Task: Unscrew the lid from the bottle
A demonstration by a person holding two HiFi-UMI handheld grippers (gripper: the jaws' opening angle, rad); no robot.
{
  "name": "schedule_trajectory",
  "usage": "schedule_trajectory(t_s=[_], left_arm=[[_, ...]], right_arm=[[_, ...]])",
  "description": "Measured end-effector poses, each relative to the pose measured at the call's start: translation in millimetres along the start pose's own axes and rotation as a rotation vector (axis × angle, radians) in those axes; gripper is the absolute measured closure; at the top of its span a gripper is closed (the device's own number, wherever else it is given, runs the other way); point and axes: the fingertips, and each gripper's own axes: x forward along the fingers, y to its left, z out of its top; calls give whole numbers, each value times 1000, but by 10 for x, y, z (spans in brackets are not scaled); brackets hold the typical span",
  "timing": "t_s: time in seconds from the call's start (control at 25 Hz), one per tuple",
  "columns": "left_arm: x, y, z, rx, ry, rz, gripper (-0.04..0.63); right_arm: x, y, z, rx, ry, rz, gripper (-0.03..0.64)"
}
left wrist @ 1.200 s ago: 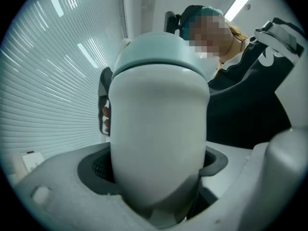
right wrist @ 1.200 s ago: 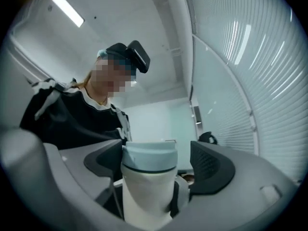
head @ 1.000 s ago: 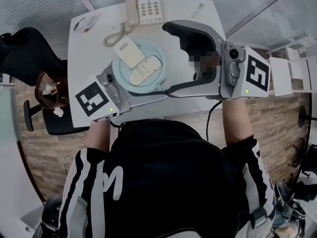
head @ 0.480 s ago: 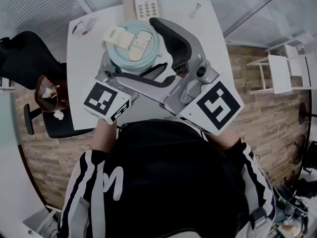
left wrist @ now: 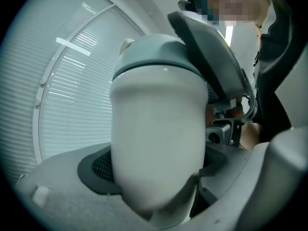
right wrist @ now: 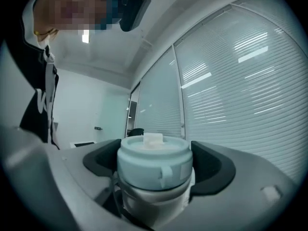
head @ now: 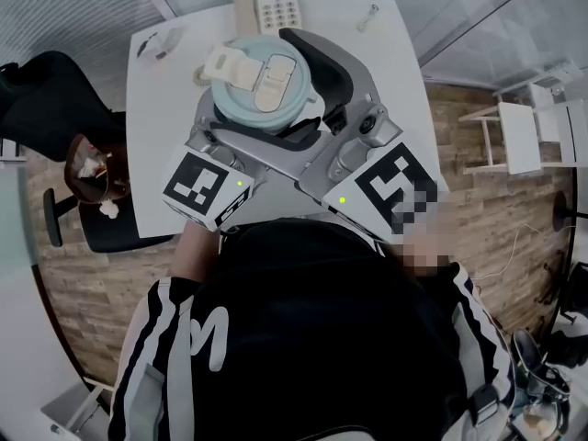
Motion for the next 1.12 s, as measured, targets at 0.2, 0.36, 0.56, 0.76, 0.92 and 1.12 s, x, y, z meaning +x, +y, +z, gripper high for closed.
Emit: schedule_trajectory(t_s=[0.2, 0.36, 0.56, 0.76, 0.92, 1.12], left_arm=[[-96, -176, 6, 15, 12, -177, 146], [-214, -301, 19, 36, 23, -327, 146], [-339, -460, 19, 32, 49, -502, 146], [-440, -556, 50, 14, 45, -650, 146], [-573, -723, 113, 65, 49, -792, 146], [-716, -917, 163, 89, 54, -941, 146]], right_arm=[[-43, 191, 24, -18, -4, 178, 172], [-85, 320, 49, -14, -1, 313, 172], [-130, 452, 55, 26, 56, 498, 170], [-167, 565, 66, 4, 85, 666, 169], [-296, 735, 135, -21, 73, 883, 167], [-440, 888, 206, 1, 84, 1170, 166]])
